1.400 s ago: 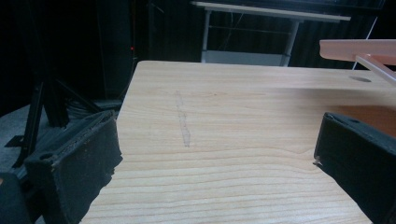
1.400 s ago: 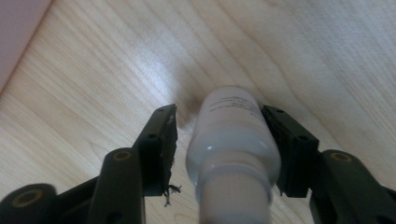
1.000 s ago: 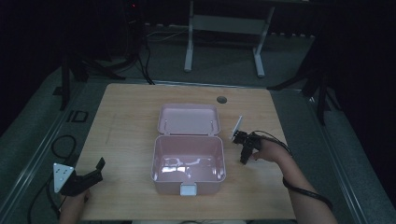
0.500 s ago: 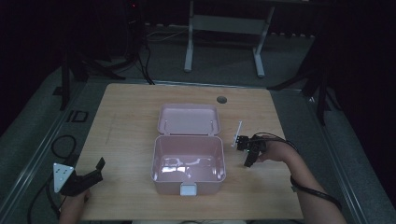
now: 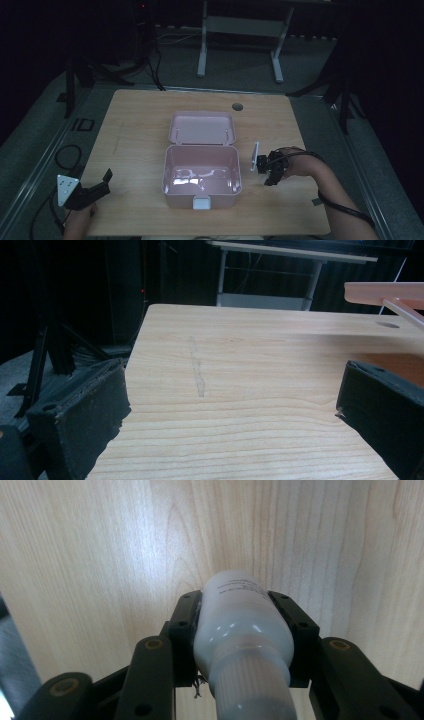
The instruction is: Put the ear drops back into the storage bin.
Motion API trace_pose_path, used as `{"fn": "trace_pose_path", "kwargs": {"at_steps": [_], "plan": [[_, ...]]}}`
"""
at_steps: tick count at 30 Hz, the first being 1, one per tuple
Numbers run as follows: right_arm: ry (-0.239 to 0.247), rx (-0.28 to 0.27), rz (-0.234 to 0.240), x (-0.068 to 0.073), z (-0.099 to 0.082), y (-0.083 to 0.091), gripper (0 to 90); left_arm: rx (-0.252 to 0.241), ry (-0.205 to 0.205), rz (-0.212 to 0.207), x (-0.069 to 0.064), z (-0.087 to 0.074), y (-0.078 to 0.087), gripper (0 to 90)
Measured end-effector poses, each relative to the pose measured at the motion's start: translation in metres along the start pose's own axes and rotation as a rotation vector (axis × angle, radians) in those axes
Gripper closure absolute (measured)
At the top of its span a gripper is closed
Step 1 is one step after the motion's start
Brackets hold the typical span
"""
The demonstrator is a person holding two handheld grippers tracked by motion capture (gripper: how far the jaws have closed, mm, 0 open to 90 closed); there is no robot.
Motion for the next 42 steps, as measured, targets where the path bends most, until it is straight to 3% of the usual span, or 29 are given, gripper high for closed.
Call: {"fn": "trace_pose_path", "kwargs": {"at_steps": [5,10,14,26,35,42], "plan": [[0.054,0.018,-0.001,0.01,0.002,0.001,59.3,0.0,0.001,0.001,0.0,0.0,0.0,0.5],[0.07,0.022,0.015,0.015,0.005,0.004,59.3,0.0,0.001,0.001,0.0,0.0,0.0,0.5],[0.069,0.019,0.031,0.02,0.008,0.009,59.3,0.0,0.001,0.001,0.0,0.0,0.0,0.5],[0.072,0.03,0.02,0.028,0.017,0.036,59.4,-0.001,0.002,0.0,0.0,0.0,0.0,0.4],[0.036,0.033,0.011,0.029,0.025,0.059,59.4,-0.001,0.003,0.002,0.0,0.0,0.0,0.5],[0.035,0.033,-0.003,0.03,0.03,0.082,59.3,0.0,0.003,0.002,0.0,0.0,0.0,0.5]]}}
Point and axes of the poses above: each handheld gripper's, and its own axes: y roughly backward along the jaws, z roughly out of its top, x roughly to its left, the point moved 10 cm from there along -y, roughly forward along the jaws
